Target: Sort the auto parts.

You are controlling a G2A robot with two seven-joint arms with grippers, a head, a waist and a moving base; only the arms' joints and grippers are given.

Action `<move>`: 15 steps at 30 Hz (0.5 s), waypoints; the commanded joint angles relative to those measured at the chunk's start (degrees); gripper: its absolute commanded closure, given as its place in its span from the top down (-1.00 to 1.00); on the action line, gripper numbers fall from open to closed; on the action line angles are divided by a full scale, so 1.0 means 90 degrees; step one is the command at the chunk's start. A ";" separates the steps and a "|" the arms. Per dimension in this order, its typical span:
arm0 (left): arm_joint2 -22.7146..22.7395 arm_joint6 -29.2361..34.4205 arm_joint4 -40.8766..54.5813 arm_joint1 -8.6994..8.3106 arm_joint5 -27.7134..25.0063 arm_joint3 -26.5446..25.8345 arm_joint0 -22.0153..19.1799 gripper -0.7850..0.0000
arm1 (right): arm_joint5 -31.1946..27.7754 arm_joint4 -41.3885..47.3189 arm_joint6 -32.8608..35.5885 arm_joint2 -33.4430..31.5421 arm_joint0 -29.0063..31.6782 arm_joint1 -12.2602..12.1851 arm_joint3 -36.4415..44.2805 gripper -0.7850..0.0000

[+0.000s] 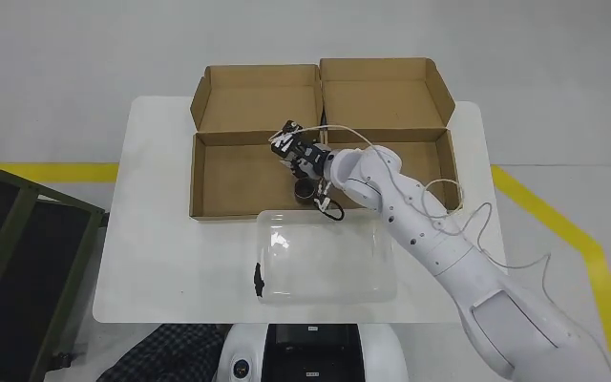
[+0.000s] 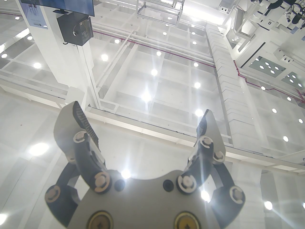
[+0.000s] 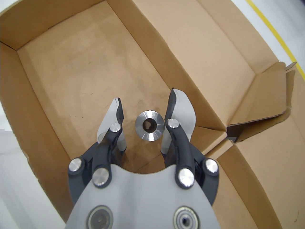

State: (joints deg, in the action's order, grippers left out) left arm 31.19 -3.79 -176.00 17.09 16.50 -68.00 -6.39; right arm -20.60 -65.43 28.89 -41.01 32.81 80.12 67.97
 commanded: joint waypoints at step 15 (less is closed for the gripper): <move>0.0000 0.0000 0.0000 0.0000 0.0000 0.0000 0.0000 1.00 | -0.0655 -0.0894 -0.0079 -0.1584 0.2027 -0.0659 0.3147 0.42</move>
State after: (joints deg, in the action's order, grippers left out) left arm 31.19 -3.79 -176.00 17.09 16.50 -68.00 -6.39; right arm -26.23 -72.84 28.19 -54.27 49.92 74.49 94.80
